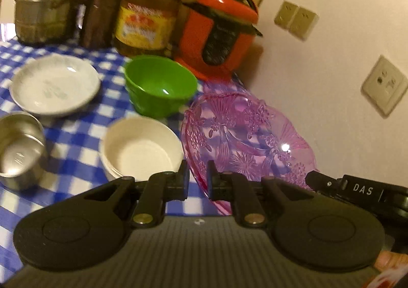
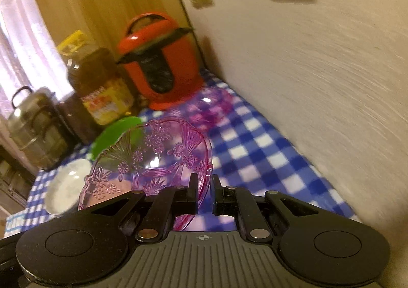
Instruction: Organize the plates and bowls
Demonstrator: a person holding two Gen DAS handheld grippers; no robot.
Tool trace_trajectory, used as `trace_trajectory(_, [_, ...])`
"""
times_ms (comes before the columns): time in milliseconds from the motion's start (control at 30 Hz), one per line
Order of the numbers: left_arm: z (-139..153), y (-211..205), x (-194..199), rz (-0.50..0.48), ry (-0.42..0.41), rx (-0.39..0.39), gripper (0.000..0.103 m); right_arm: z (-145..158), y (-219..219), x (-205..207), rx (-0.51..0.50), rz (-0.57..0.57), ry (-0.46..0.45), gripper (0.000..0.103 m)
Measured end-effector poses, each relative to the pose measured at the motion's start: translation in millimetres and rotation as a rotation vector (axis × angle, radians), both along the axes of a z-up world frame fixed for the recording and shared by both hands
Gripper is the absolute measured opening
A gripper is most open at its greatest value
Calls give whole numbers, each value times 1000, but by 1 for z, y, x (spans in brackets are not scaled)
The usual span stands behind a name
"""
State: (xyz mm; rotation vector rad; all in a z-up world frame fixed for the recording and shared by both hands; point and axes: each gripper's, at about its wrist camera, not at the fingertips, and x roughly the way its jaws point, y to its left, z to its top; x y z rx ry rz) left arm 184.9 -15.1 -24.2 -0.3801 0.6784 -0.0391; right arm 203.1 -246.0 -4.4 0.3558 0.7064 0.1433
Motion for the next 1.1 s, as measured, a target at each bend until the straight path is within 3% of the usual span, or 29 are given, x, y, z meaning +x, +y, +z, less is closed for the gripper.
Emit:
trace_trajectory(400, [29, 108, -3, 173, -28, 64, 12, 15, 119, 33, 52, 177, -47, 9])
trace_trajectory(767, [12, 183, 8, 271, 5, 88, 12, -14, 207, 75, 64, 273, 2, 9])
trace_trajectory(1100, [-12, 236, 37, 295, 50, 122, 12, -46, 264, 111, 59, 324, 34, 9])
